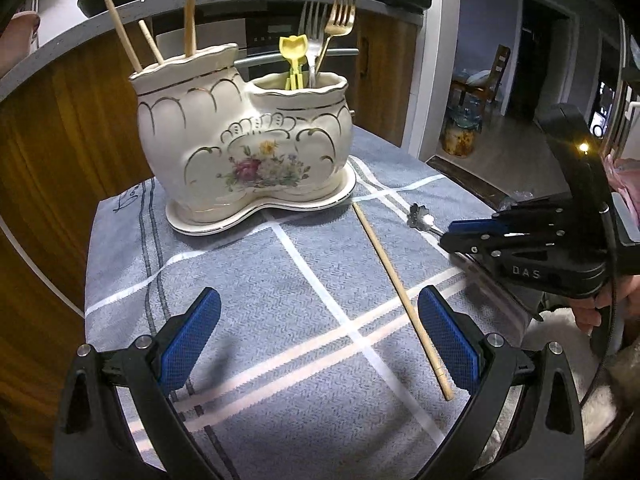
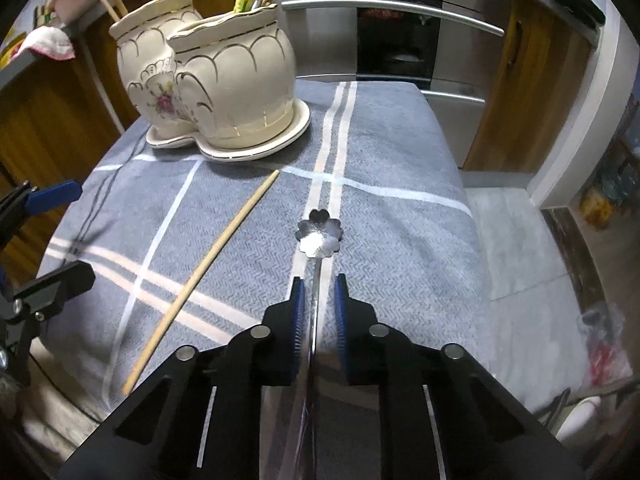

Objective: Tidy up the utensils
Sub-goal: 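Grasp the last wooden chopstick with the left tool while the right tool grasps the silver flower spoon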

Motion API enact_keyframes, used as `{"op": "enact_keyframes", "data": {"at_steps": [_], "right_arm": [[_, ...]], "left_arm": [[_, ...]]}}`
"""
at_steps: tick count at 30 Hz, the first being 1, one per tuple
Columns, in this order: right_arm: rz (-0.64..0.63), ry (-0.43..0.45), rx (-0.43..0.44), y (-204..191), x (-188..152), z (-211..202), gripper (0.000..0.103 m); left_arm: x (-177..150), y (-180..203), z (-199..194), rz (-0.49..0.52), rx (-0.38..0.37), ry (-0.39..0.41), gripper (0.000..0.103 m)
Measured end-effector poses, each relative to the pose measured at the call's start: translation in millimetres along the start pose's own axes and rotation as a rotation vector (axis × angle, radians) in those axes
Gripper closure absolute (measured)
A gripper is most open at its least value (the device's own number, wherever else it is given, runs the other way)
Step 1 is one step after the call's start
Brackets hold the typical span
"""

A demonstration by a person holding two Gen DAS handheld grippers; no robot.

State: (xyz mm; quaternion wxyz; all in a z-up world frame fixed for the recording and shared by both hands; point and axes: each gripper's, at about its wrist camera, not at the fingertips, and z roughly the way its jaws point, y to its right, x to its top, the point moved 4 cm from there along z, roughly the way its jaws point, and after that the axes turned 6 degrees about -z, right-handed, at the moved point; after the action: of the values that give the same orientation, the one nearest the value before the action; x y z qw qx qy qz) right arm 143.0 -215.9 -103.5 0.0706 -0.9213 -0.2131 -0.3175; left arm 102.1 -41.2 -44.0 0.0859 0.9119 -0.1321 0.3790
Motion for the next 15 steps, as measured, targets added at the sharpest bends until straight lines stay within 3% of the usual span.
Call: {"op": "enact_keyframes", "data": {"at_steps": [2, 11, 12, 15], "right_arm": [[0.004, 0.004, 0.021, 0, 0, 1, 0.098], [0.058, 0.105, 0.037, 20, -5, -25, 0.099], [0.065, 0.115, 0.039, 22, -5, -27, 0.099], [0.073, 0.133, 0.047, 25, -6, -33, 0.099]], "left_arm": [[0, 3, 3, 0.001, 0.001, -0.009, 0.006], [10, 28, 27, 0.014, -0.008, -0.073, 0.007], [12, 32, 31, 0.018, -0.005, -0.081, 0.009], [15, 42, 46, 0.029, 0.005, -0.131, 0.033]]}}
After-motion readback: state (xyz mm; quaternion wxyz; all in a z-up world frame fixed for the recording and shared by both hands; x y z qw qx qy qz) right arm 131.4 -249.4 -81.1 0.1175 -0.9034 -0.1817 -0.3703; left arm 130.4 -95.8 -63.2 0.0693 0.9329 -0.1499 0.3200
